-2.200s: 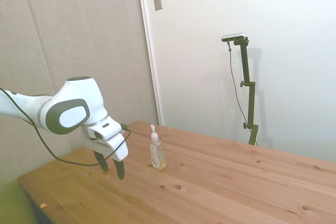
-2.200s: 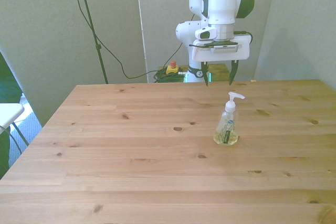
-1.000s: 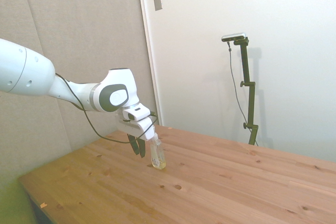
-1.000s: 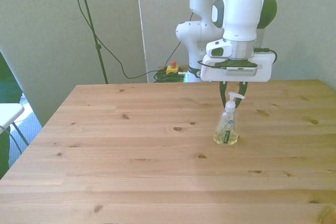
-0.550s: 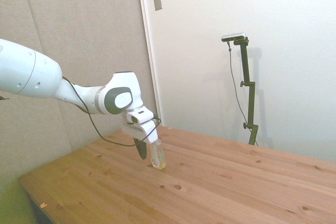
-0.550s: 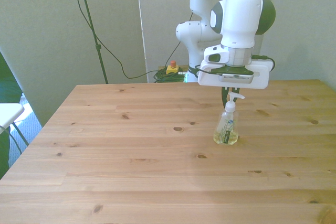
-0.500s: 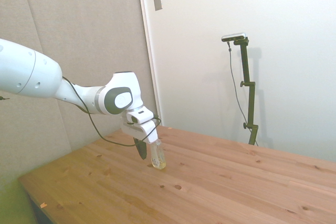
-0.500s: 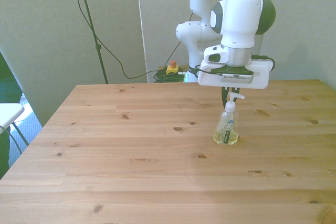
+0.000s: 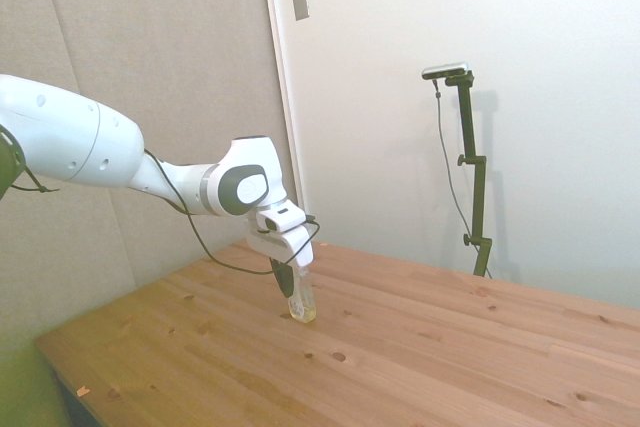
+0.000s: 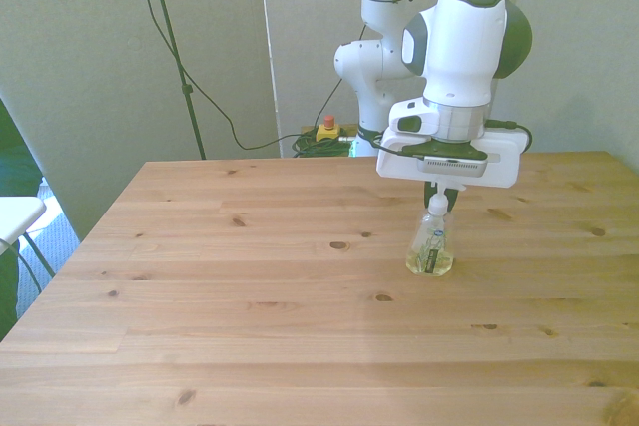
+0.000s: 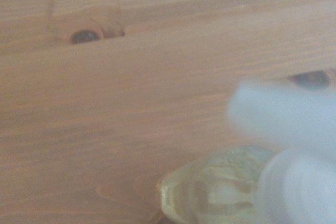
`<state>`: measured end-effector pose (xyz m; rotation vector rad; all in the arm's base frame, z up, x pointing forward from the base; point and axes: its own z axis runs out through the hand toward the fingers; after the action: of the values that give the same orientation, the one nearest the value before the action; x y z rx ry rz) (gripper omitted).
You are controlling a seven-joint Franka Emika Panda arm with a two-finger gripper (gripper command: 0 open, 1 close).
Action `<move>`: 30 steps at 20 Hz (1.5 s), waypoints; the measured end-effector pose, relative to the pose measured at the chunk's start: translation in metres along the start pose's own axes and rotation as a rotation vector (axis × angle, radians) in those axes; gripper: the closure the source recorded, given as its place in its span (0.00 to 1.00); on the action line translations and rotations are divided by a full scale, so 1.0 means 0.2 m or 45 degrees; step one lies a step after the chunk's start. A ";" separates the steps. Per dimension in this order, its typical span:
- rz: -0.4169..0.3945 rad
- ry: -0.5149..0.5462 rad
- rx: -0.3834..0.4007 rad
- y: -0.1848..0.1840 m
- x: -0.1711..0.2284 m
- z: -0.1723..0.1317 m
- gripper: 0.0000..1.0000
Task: Knock down the sanitizer
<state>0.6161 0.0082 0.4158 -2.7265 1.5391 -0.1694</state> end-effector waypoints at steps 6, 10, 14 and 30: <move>0.042 0.031 0.033 -0.11 0.13 -0.05 1.00; 0.086 0.057 0.044 -0.16 0.26 -0.07 1.00; 0.131 0.080 0.050 -0.19 0.38 -0.04 1.00; 0.122 0.038 0.047 -0.22 0.39 -0.03 0.00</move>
<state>0.6933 -0.0345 0.4321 -2.6274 1.6529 -0.2363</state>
